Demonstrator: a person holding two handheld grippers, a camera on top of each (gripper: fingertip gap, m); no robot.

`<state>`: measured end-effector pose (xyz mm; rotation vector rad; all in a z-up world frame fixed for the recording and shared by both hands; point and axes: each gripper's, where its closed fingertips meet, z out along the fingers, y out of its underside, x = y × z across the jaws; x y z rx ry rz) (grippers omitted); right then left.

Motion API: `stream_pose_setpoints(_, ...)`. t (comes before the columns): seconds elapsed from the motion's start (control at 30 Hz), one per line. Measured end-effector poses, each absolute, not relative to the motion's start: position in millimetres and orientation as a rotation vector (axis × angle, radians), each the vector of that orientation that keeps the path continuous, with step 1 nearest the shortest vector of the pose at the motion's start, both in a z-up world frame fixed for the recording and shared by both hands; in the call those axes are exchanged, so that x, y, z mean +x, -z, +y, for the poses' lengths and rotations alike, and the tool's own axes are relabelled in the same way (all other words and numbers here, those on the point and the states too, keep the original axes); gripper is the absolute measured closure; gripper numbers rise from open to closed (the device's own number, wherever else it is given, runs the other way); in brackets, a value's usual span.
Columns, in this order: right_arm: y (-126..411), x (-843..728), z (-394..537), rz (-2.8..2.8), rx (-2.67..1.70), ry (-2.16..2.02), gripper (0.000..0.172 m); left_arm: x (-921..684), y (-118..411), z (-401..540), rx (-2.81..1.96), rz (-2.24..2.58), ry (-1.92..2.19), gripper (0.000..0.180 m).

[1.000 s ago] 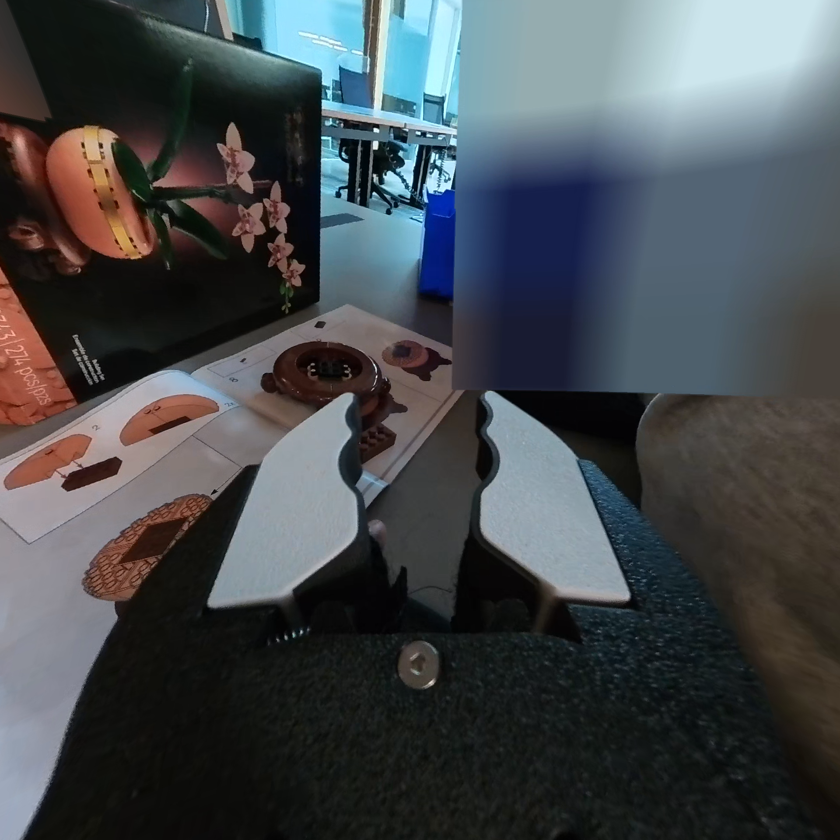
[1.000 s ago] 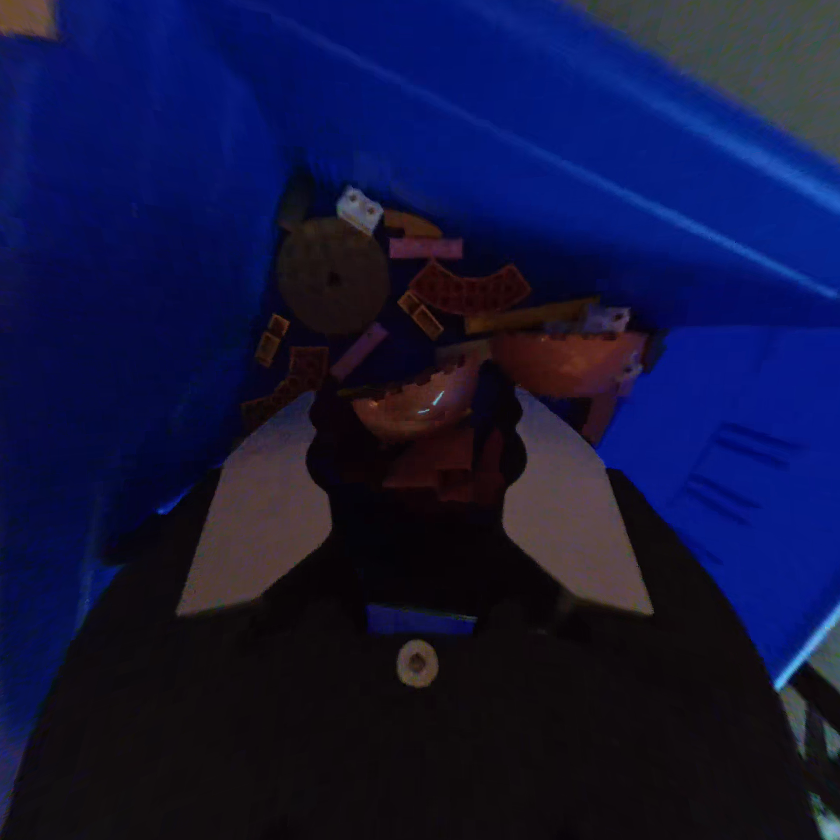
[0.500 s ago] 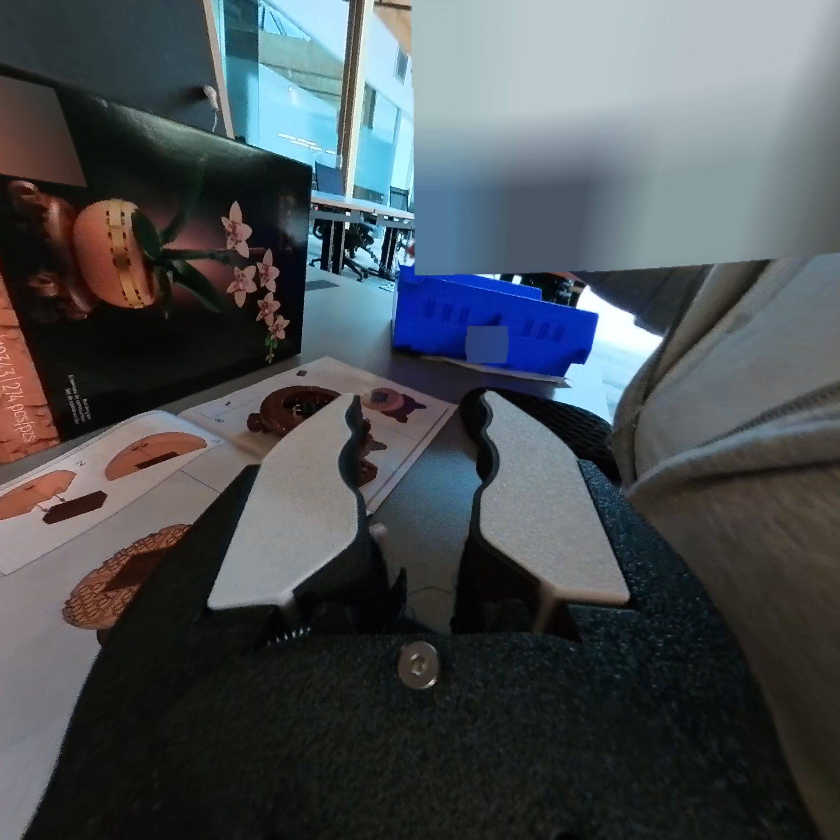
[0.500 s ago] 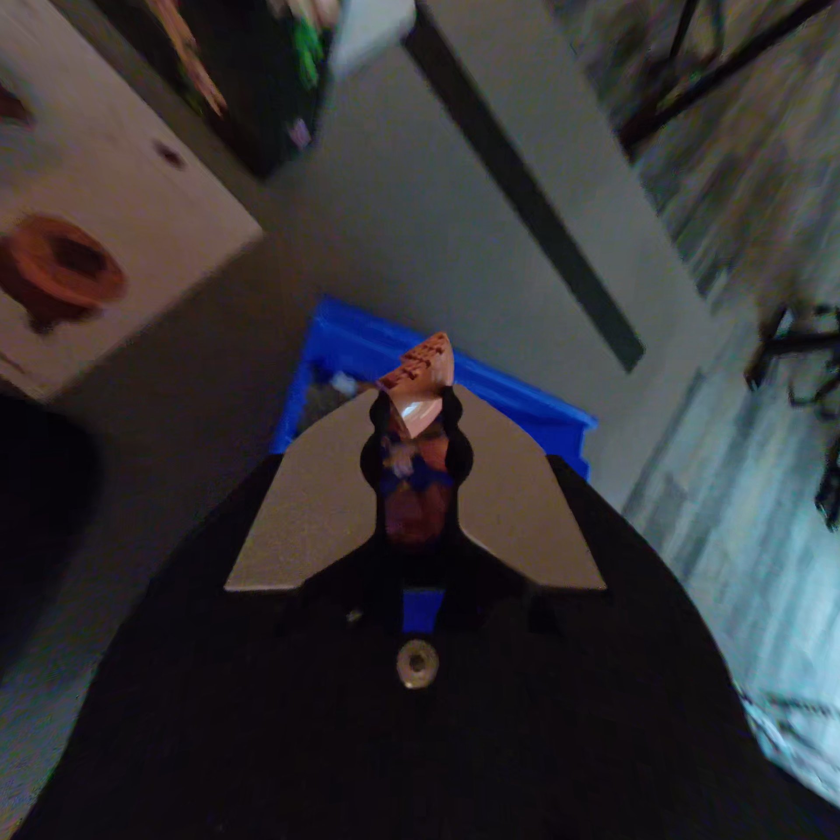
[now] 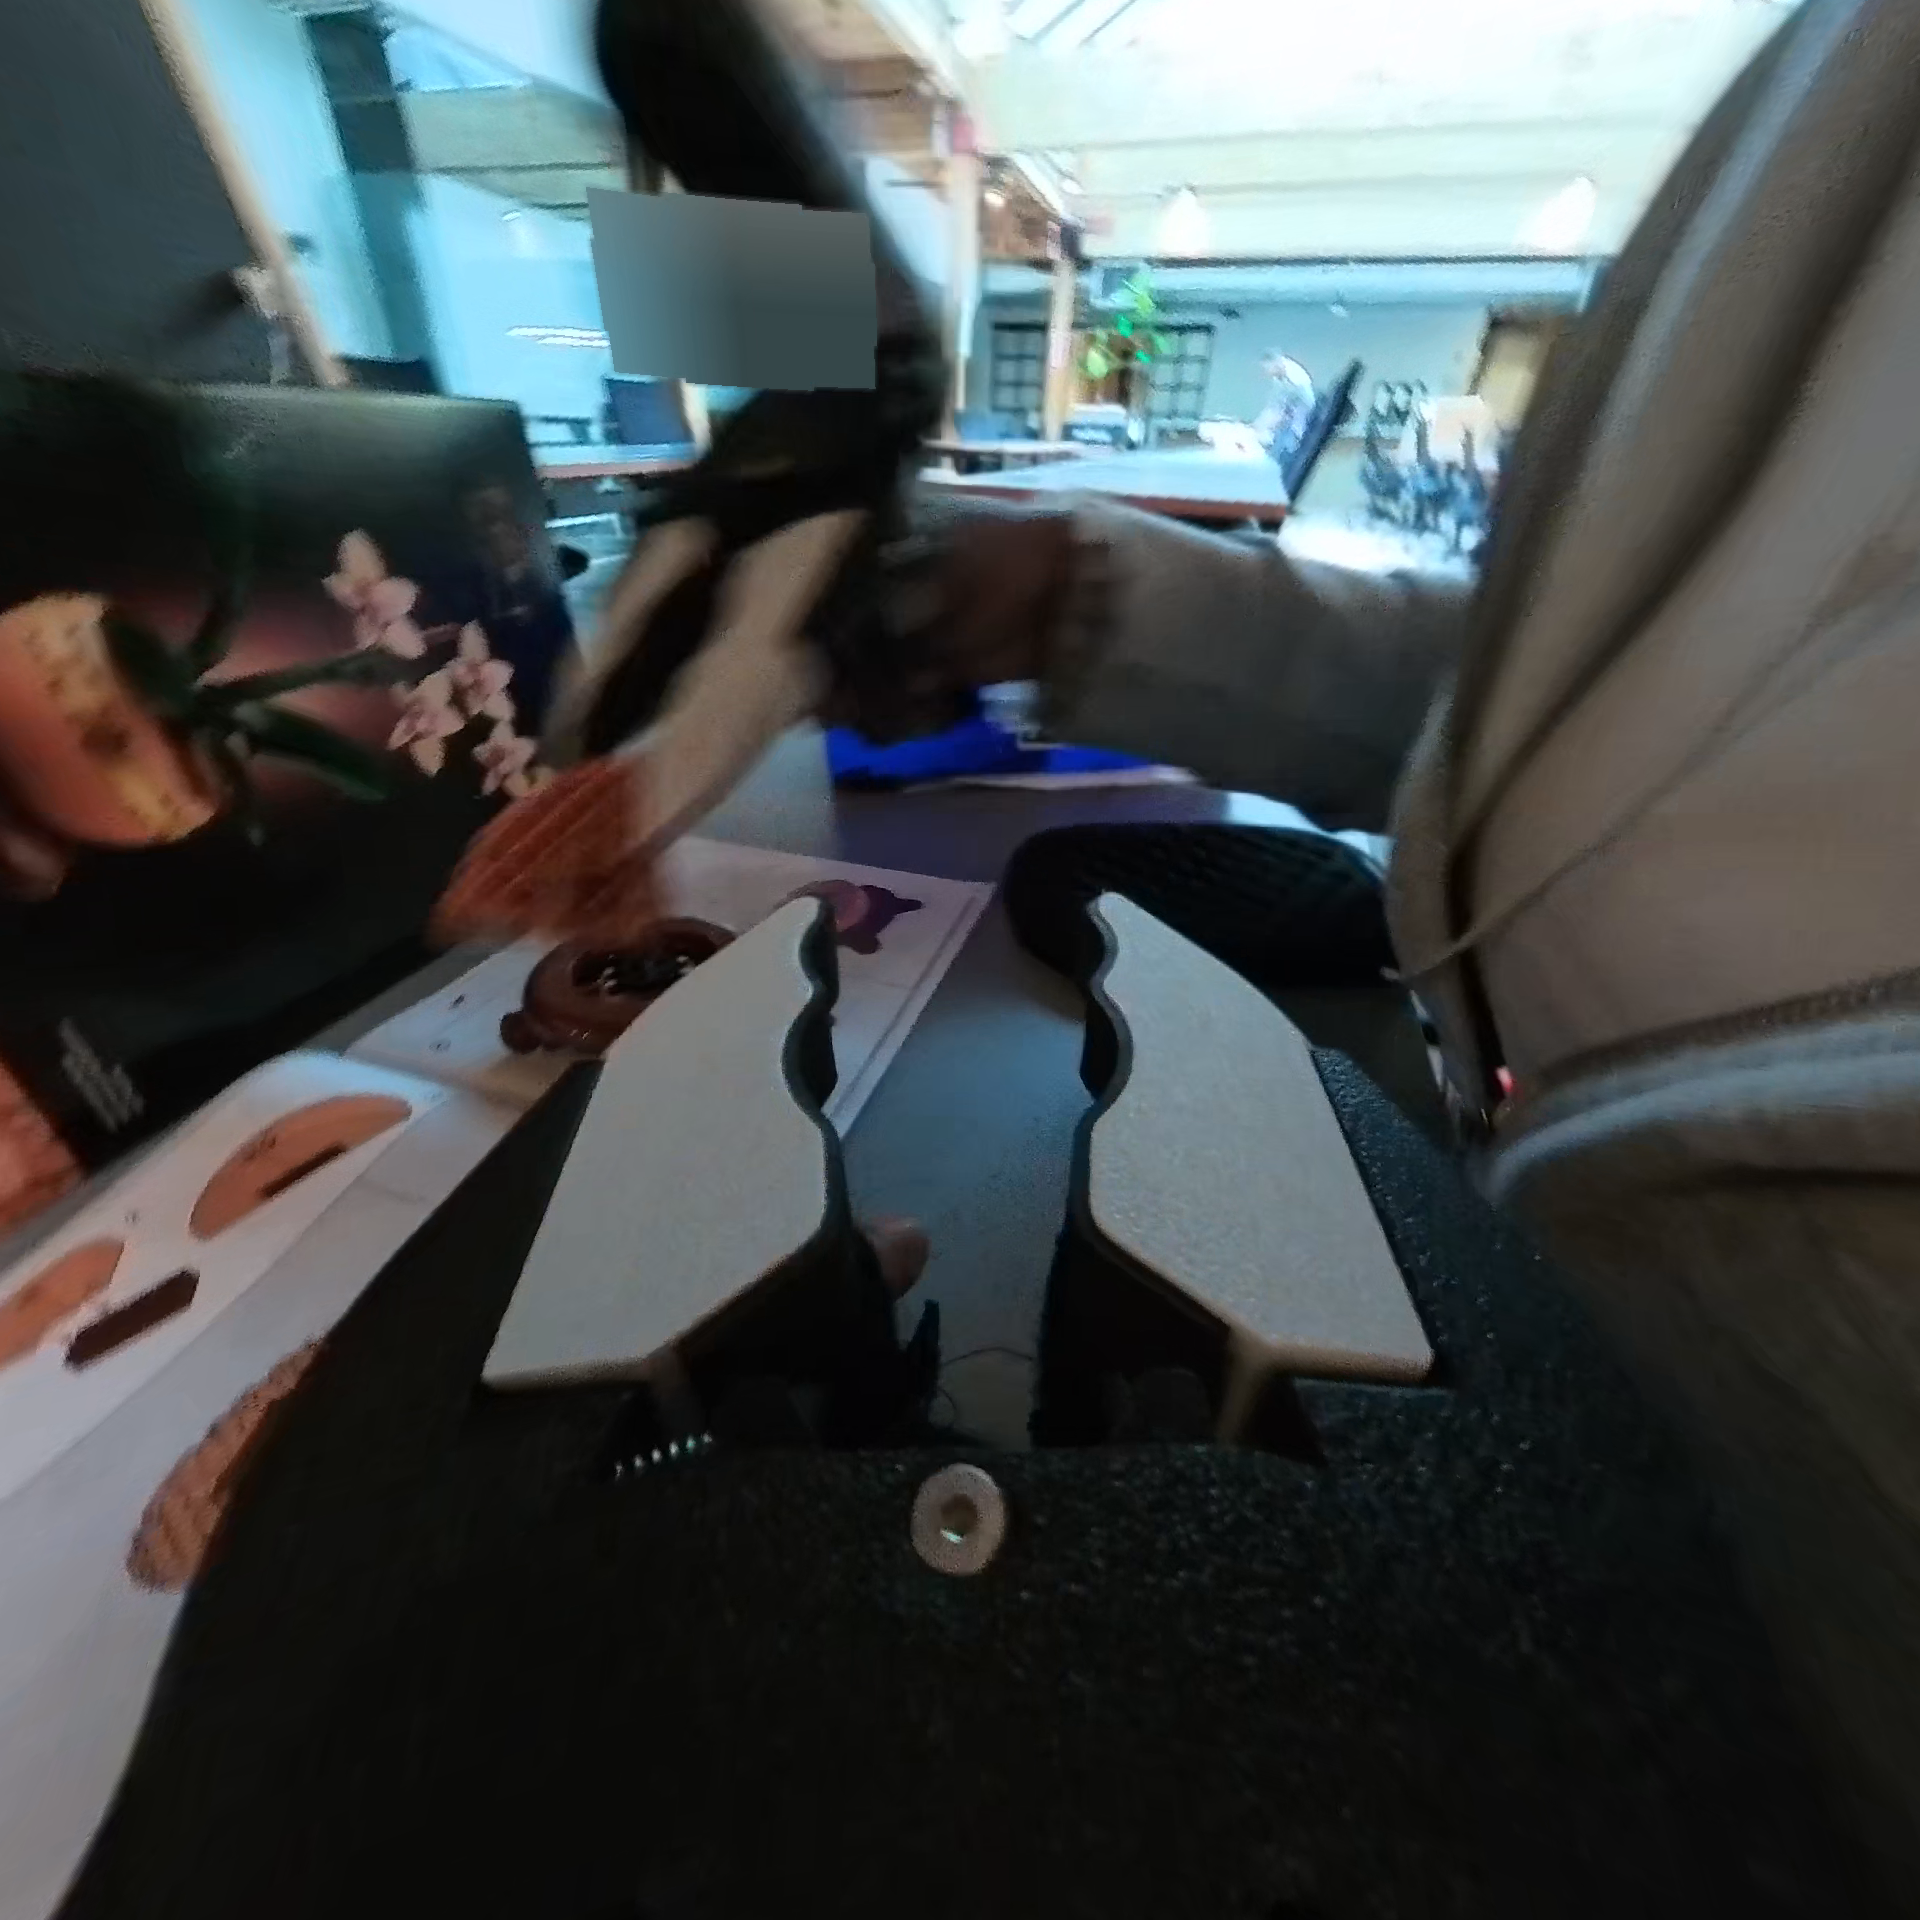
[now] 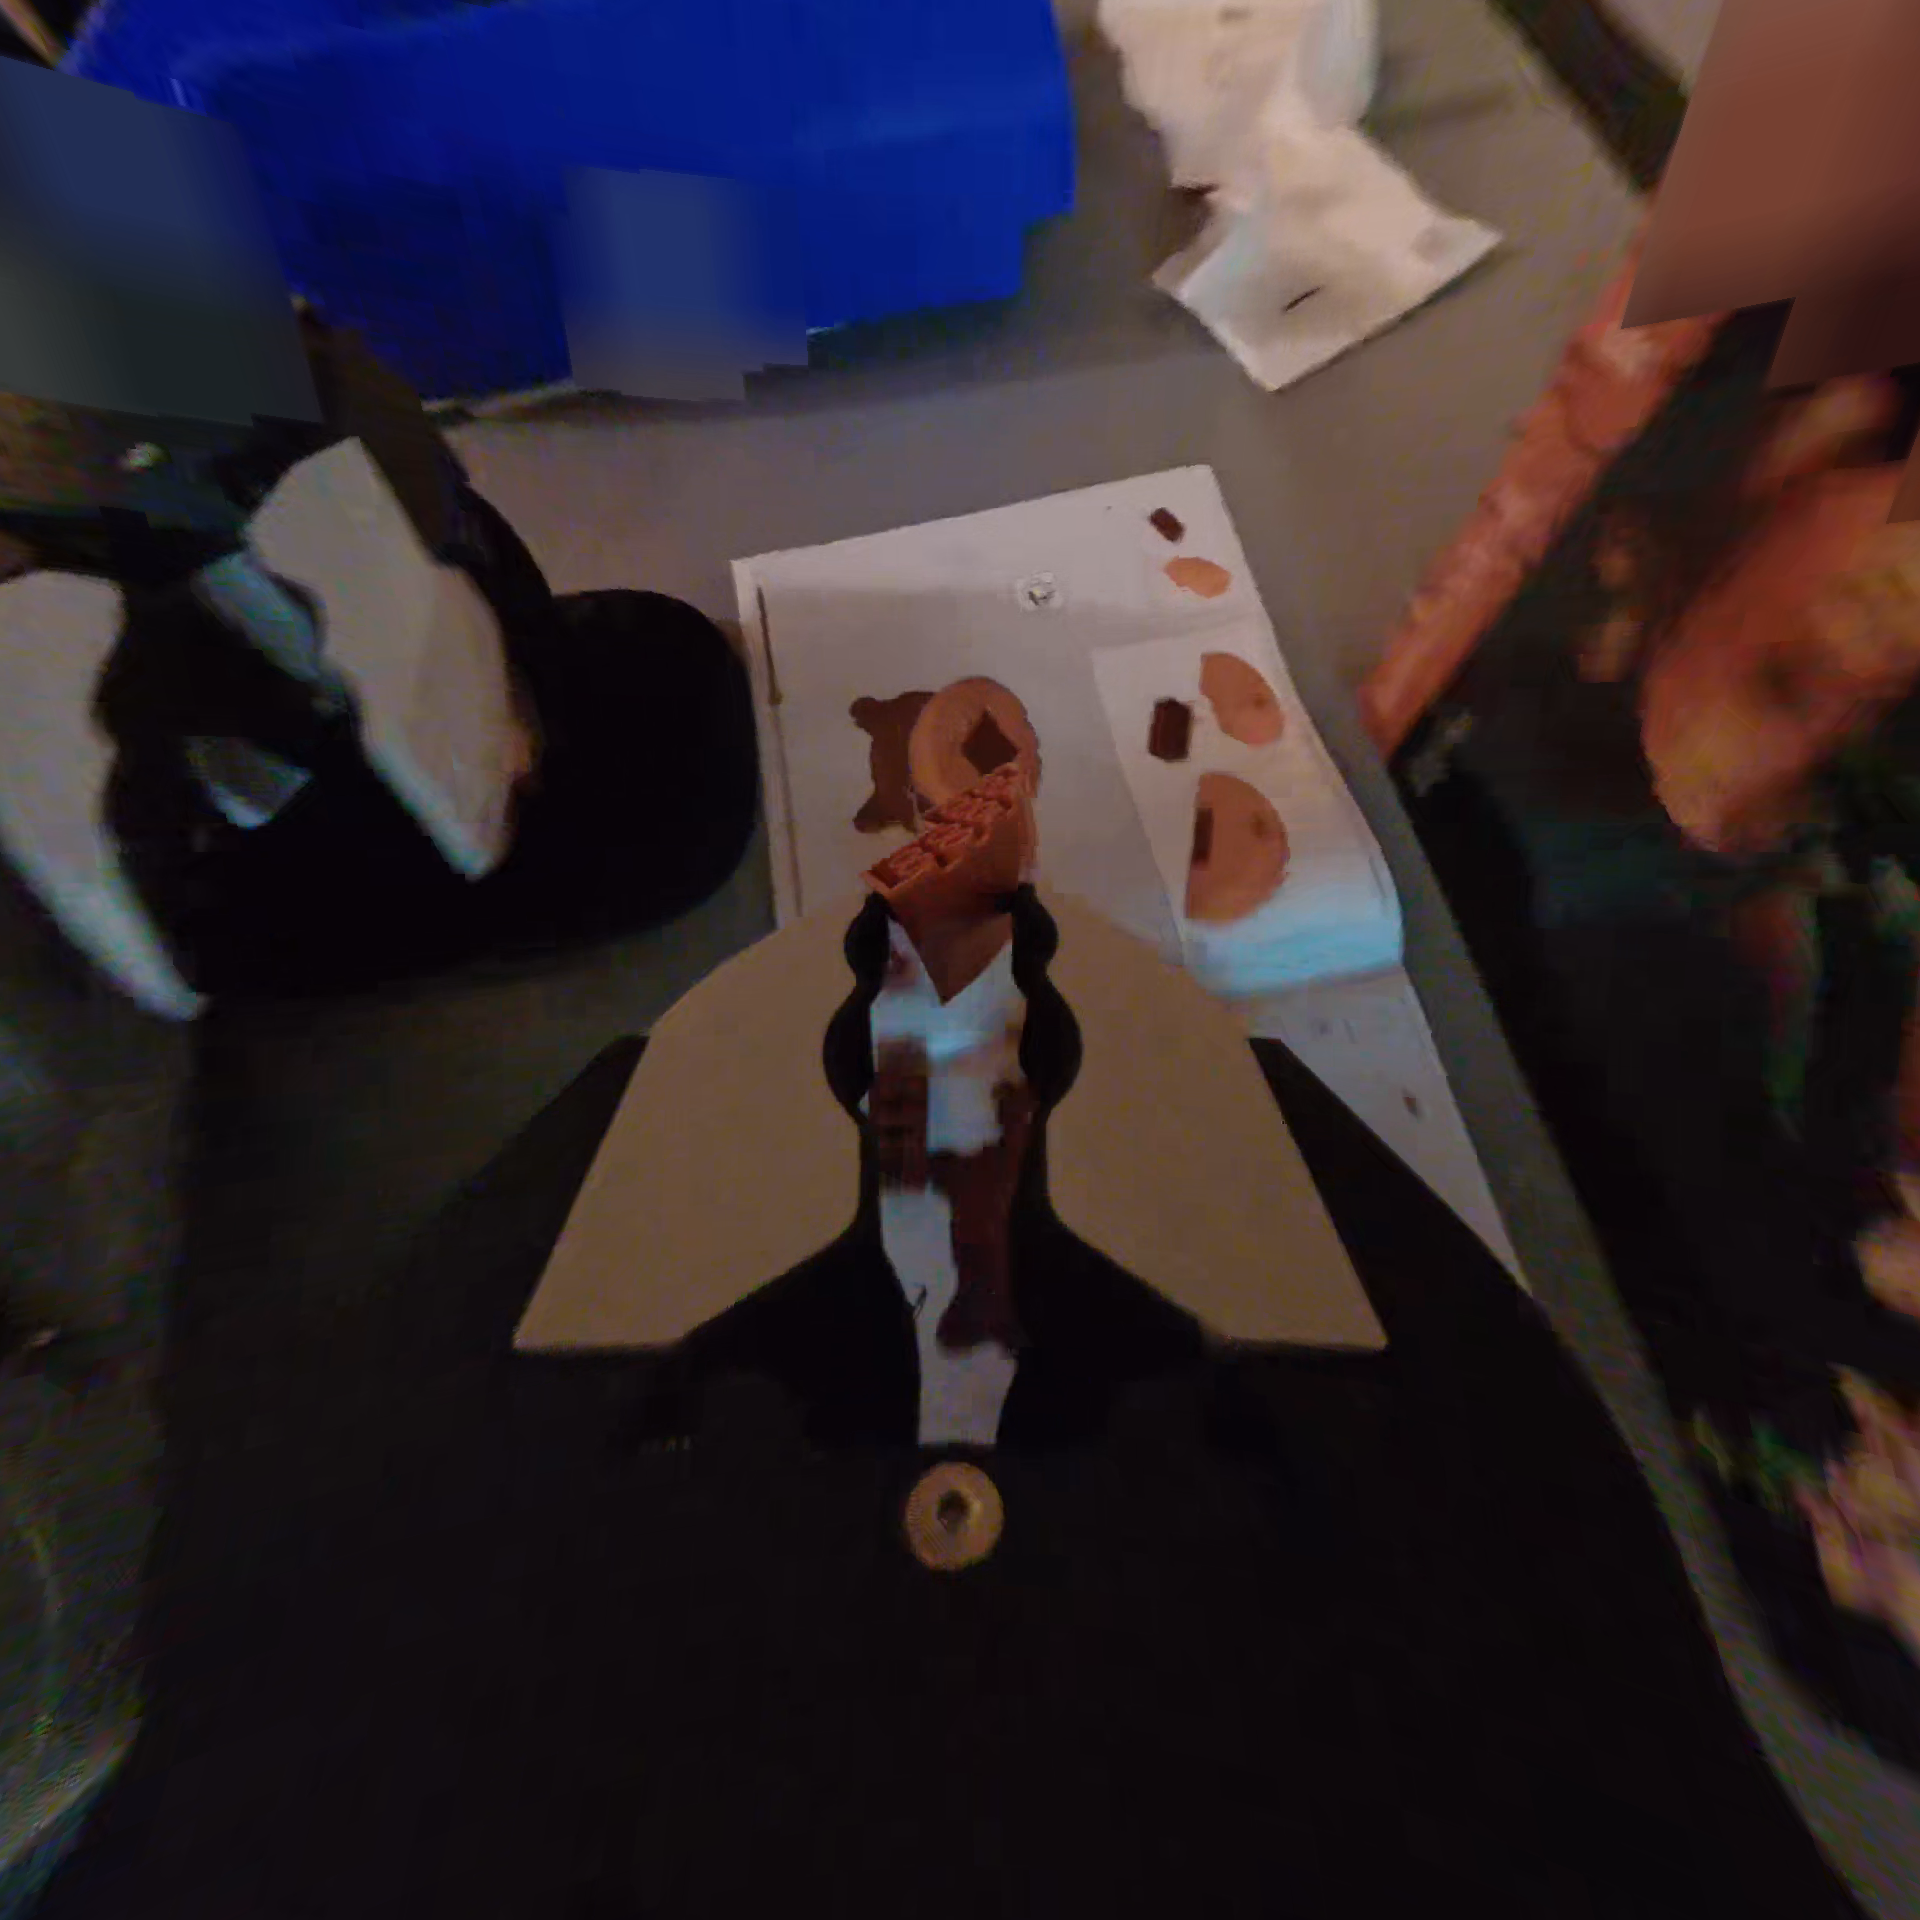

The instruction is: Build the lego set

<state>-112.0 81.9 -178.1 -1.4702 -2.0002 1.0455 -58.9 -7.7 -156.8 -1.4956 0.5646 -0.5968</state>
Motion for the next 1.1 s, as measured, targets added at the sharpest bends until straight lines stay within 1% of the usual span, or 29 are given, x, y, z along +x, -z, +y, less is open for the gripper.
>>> stream_pose_setpoints(0.1, 190, -159, 52, -2.186, -1.365, -1.081, 0.149, -52, 159, -11, -1.484, 0.627, 0.561, 0.136)
stream_pose_setpoints(0.23, 227, -204, 27, -2.438, -1.177, -0.889, 0.149, -52, 156, -14, -1.457, 0.632, 0.575, 0.134)
stream_pose_setpoints(0.37, 242, -224, 4, -2.556, -1.013, -0.877, 0.147, -55, 153, -15, -1.439, 0.611, 0.593, 0.134)
stream_pose_setpoints(0.43, 244, -232, 4, -2.542, -0.989, -0.839, 0.127, -55, 153, -15, -1.438, 0.611, 0.595, 0.134)
stream_pose_setpoints(0.5, 242, -231, 9, -2.531, -1.012, -0.834, 0.120, -54, 154, -16, -1.439, 0.619, 0.595, 0.134)
stream_pose_setpoints(0.63, 206, -203, 29, -2.379, -1.167, -1.017, 0.120, -54, 154, -16, -1.437, 0.625, 0.591, 0.134)
stream_pose_setpoints(0.77, 127, -142, 65, -1.966, -1.227, -1.281, 0.124, -57, 153, -15, -1.438, 0.599, 0.605, 0.134)
stream_pose_setpoints(0.87, 87, -76, 108, -1.721, -1.232, -1.168, 0.118, -61, 151, -13, -1.439, 0.556, 0.631, 0.134)
stream_pose_setpoints(0.9, 80, -53, 121, -1.684, -1.242, -1.098, 0.117, -63, 150, -12, -1.436, 0.543, 0.637, 0.134)
stream_pose_setpoints(0.97, 76, -10, 147, -1.622, -1.324, -0.947, 0.108, -66, 149, -11, -1.434, 0.516, 0.651, 0.136)
stream_pose_setpoints(1.0, 77, 10, 159, -1.597, -1.372, -0.884, 0.108, -67, 148, -11, -1.429, 0.508, 0.665, 0.143)
stream_pose_setpoints(1.03, 76, 29, 169, -1.571, -1.395, -0.838, 0.112, -68, 147, -11, -1.422, 0.498, 0.680, 0.148)
stream_pose_setpoints(1.1, 65, 61, 186, -1.476, -1.356, -0.797, 0.134, -73, 144, -11, -1.403, 0.462, 0.702, 0.158)
